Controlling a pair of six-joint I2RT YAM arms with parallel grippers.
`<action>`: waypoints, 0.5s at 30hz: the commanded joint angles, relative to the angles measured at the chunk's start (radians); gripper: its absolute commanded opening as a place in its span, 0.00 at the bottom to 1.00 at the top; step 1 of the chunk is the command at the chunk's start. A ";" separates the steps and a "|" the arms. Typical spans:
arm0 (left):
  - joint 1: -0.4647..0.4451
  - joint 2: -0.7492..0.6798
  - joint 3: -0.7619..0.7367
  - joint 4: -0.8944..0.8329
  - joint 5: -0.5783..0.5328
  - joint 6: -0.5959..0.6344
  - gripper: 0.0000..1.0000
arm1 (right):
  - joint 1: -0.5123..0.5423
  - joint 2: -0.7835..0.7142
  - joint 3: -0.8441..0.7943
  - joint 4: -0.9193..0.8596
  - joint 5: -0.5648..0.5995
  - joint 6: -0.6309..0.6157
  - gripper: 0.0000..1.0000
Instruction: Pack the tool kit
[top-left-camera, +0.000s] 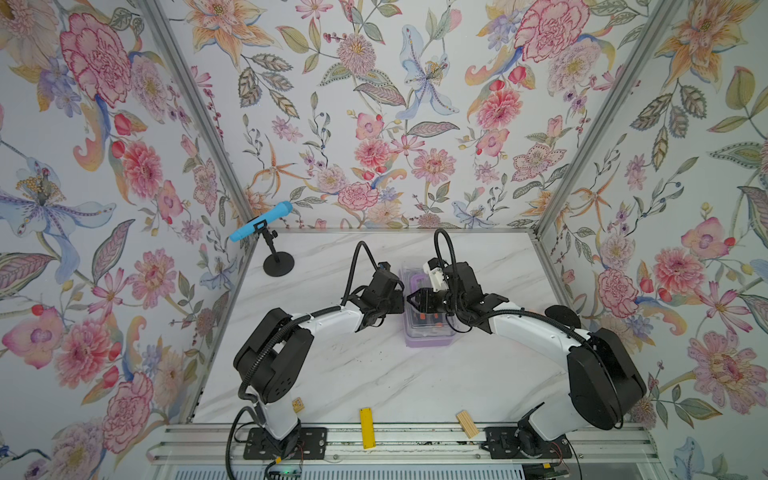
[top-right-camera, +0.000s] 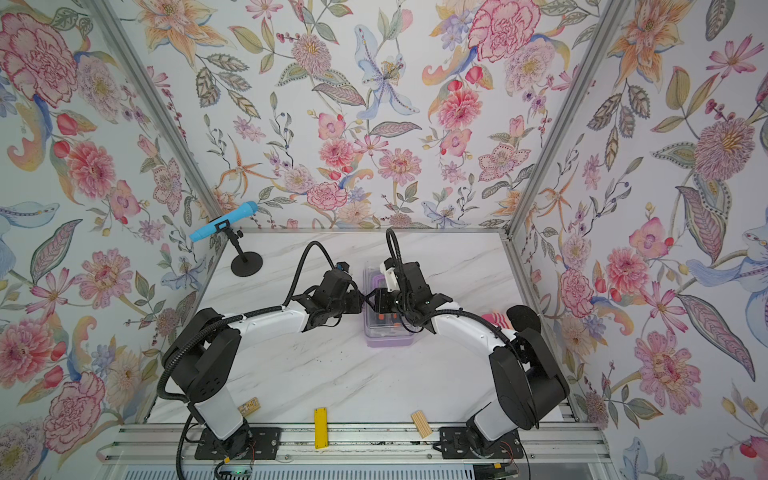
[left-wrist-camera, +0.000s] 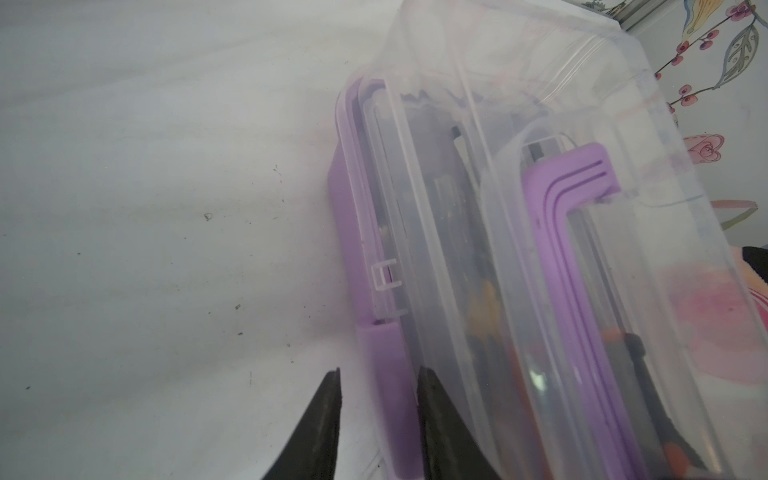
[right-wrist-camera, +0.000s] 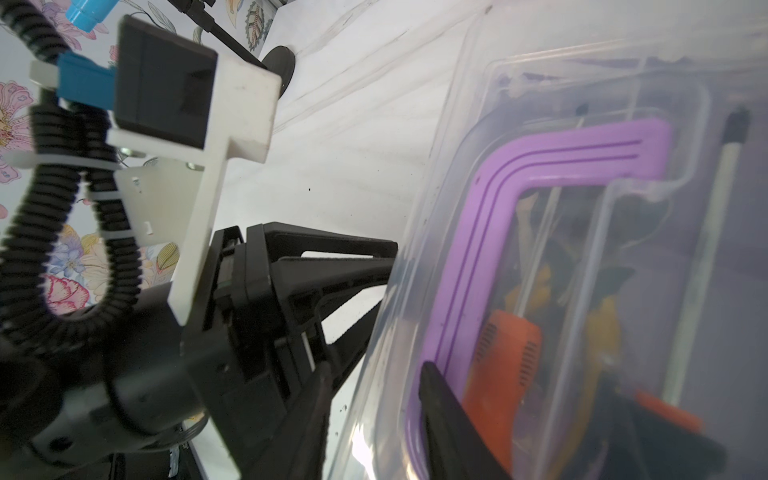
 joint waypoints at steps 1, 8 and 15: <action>-0.004 0.000 -0.053 -0.061 -0.030 0.024 0.34 | -0.001 0.059 -0.038 -0.190 0.021 -0.009 0.39; -0.001 -0.030 -0.113 -0.004 -0.019 0.001 0.31 | 0.002 0.072 -0.027 -0.189 0.018 -0.005 0.38; 0.020 -0.071 -0.152 0.020 -0.023 0.002 0.28 | 0.003 0.070 -0.028 -0.191 0.022 -0.006 0.39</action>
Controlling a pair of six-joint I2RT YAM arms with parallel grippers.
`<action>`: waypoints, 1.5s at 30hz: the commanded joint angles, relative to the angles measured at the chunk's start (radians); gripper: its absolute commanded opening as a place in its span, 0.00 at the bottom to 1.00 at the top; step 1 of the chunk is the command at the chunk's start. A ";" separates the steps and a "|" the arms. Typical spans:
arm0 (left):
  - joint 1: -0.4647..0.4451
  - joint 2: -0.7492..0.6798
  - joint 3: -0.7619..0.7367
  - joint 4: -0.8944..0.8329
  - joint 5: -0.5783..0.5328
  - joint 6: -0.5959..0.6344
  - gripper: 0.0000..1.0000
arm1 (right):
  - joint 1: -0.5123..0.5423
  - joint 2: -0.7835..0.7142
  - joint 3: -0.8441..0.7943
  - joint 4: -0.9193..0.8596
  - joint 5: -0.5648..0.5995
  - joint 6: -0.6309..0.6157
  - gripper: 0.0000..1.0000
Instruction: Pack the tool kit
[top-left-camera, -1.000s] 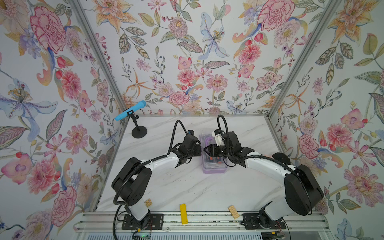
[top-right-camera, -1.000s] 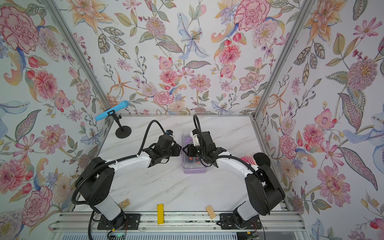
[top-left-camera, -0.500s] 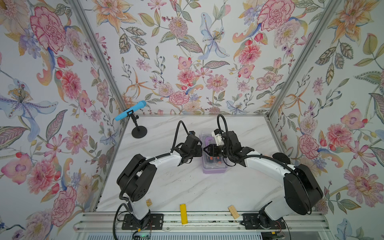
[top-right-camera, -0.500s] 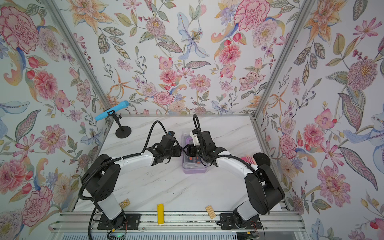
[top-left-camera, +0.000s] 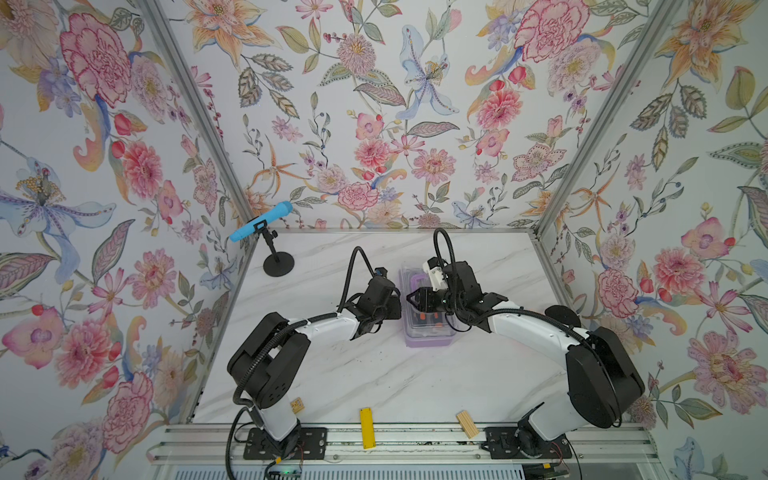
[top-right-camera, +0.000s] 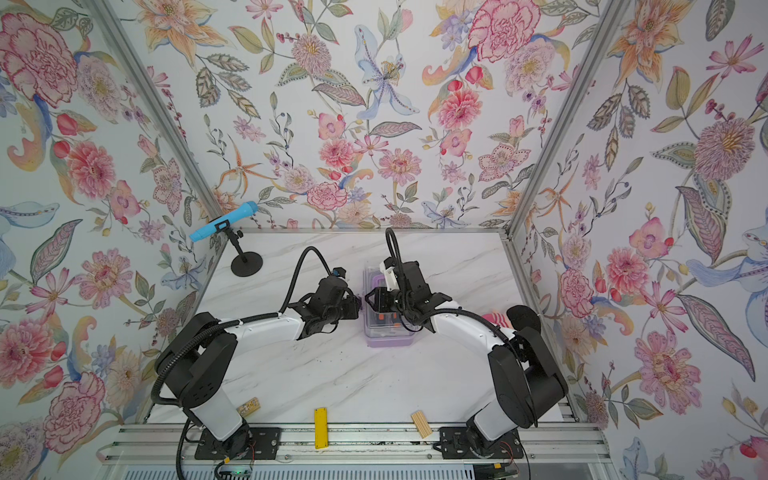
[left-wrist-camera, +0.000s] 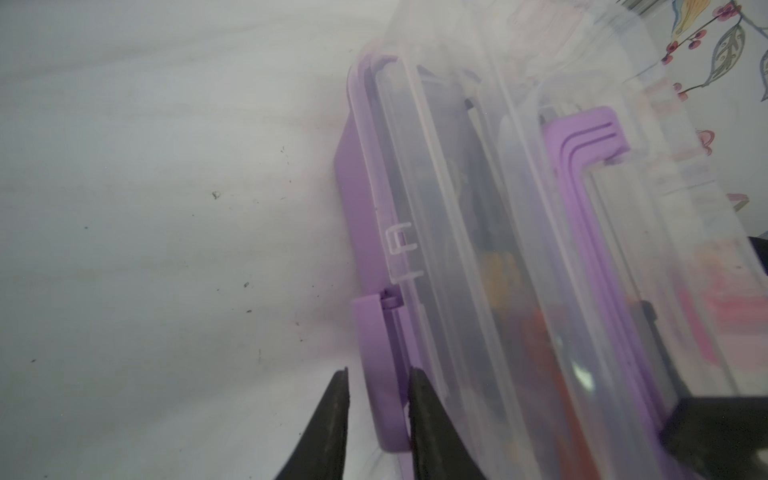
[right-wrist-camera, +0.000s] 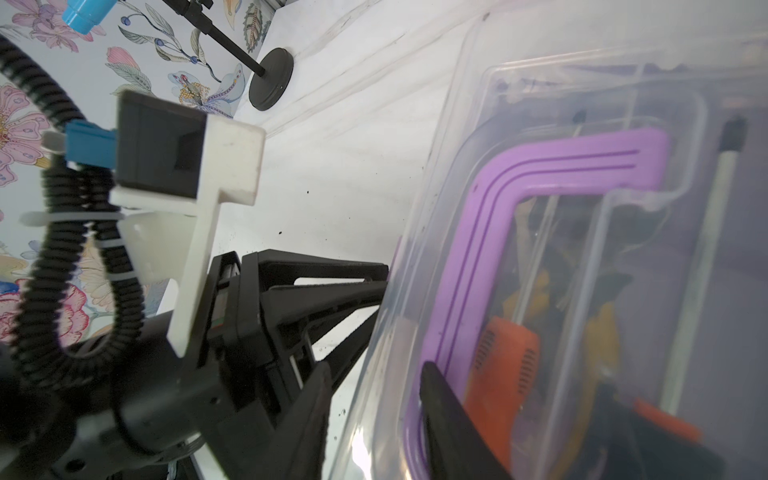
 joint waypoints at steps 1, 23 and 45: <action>0.022 -0.037 -0.040 -0.053 -0.026 0.010 0.27 | 0.003 0.062 -0.039 -0.187 0.019 -0.005 0.38; 0.060 -0.046 -0.180 0.239 0.105 -0.045 0.39 | 0.003 0.089 -0.040 -0.186 0.006 -0.008 0.38; 0.104 0.007 -0.309 0.614 0.257 -0.106 0.44 | -0.001 0.102 -0.033 -0.186 0.002 -0.004 0.39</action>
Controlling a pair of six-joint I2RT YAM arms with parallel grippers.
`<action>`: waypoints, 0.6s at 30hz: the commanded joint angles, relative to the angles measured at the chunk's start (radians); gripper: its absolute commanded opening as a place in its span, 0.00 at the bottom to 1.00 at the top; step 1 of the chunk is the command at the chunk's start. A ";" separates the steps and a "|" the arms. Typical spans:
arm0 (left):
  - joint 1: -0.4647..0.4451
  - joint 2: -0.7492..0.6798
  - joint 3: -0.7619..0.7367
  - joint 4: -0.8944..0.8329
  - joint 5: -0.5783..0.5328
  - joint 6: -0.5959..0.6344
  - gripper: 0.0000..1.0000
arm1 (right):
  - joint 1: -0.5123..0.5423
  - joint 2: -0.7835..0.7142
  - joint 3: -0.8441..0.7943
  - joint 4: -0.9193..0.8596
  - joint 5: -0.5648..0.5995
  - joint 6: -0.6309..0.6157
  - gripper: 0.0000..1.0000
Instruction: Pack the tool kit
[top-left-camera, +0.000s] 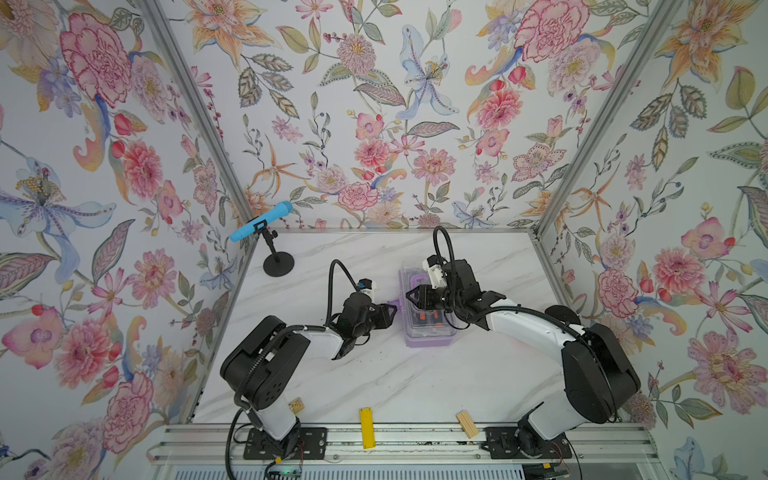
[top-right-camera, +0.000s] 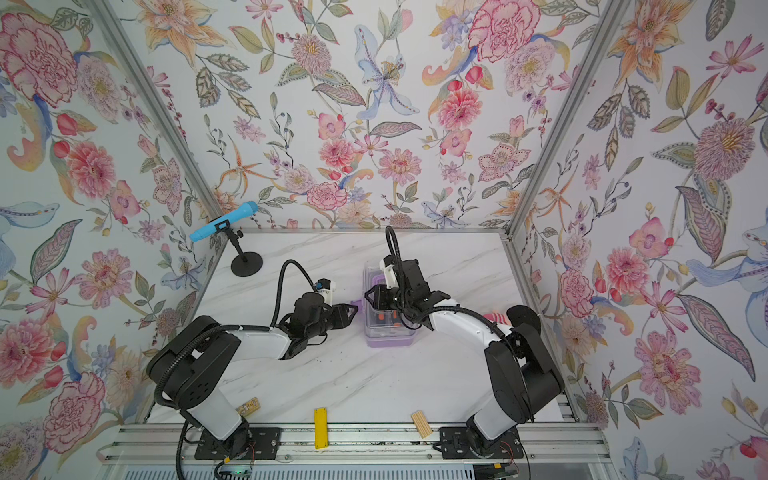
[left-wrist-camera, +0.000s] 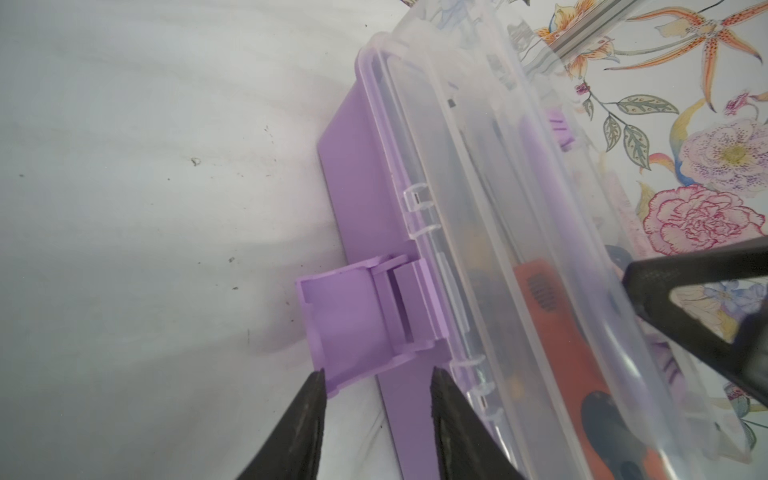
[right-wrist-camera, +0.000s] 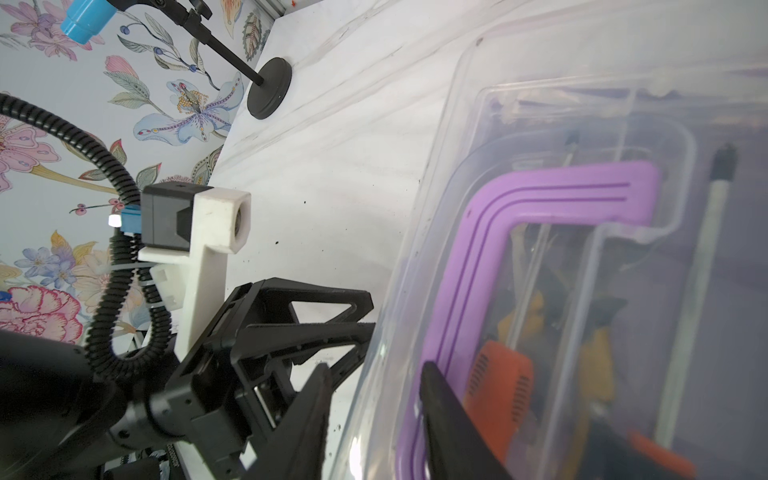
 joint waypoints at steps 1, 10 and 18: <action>0.017 0.036 -0.008 0.071 0.041 -0.021 0.44 | 0.005 0.074 -0.050 -0.208 -0.003 0.003 0.39; 0.029 0.016 -0.054 0.090 0.010 -0.026 0.44 | 0.005 0.076 -0.050 -0.209 -0.003 0.003 0.39; 0.039 0.086 -0.055 0.191 0.049 -0.064 0.43 | 0.003 0.078 -0.049 -0.209 -0.003 0.003 0.39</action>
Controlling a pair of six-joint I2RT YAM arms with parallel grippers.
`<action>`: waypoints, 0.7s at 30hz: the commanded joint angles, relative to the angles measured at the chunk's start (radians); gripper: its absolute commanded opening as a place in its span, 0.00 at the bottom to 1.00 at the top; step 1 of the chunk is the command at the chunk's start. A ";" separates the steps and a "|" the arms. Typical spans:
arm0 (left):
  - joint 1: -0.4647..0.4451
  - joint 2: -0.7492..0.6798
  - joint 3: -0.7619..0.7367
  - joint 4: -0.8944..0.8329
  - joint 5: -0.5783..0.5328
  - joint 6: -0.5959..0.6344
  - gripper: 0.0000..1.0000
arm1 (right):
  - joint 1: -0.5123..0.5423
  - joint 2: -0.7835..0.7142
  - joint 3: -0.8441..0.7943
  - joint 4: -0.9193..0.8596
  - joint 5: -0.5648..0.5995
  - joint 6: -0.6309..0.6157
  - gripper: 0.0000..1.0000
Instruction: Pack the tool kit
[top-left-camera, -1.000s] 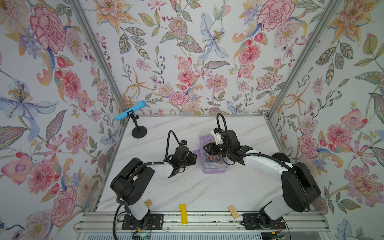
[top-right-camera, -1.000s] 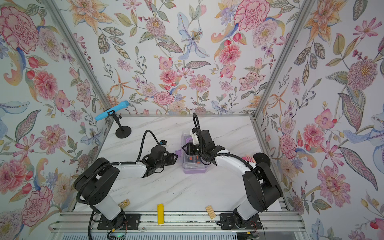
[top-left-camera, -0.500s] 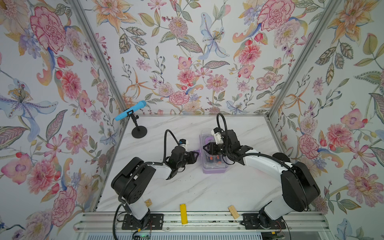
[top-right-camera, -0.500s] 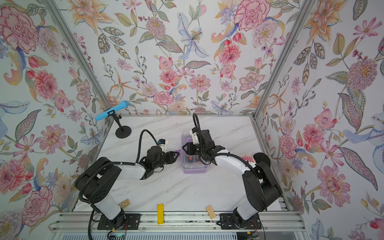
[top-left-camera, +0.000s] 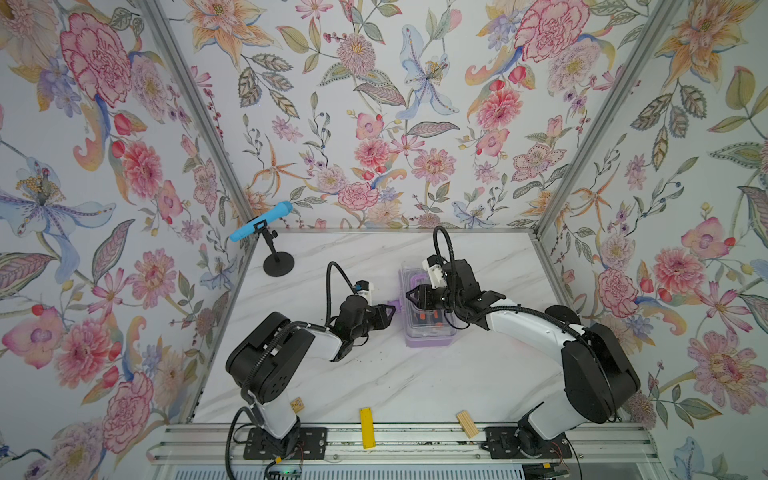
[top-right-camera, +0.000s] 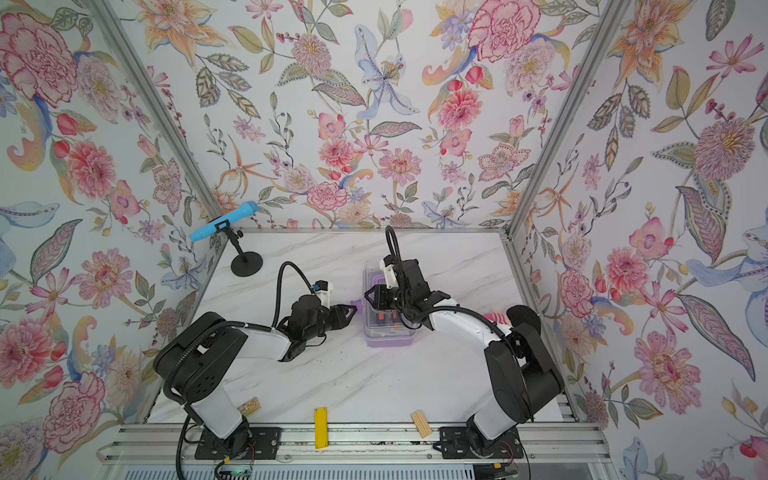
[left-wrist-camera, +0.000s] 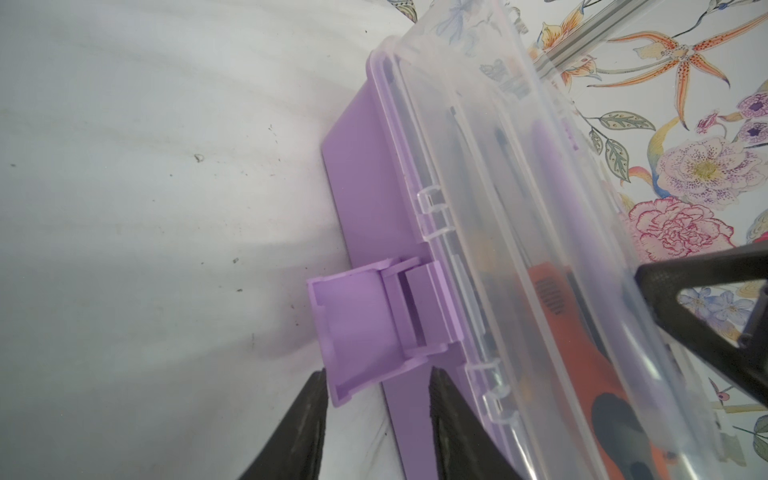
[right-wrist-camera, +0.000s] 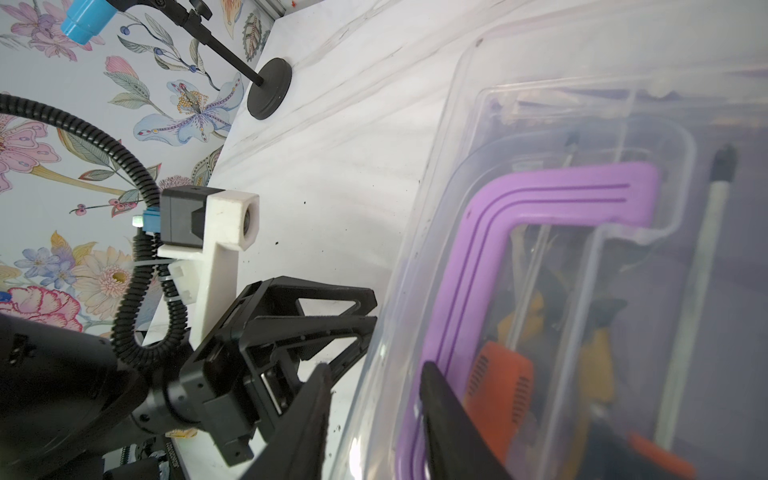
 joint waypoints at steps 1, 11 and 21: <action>0.018 0.042 -0.013 0.065 0.026 -0.026 0.42 | 0.002 0.075 -0.050 -0.210 -0.003 0.003 0.39; 0.028 0.099 -0.018 0.163 0.051 -0.066 0.40 | 0.001 0.085 -0.044 -0.211 -0.011 0.003 0.38; 0.040 0.181 -0.012 0.311 0.117 -0.146 0.28 | -0.008 0.086 -0.048 -0.211 -0.014 0.004 0.39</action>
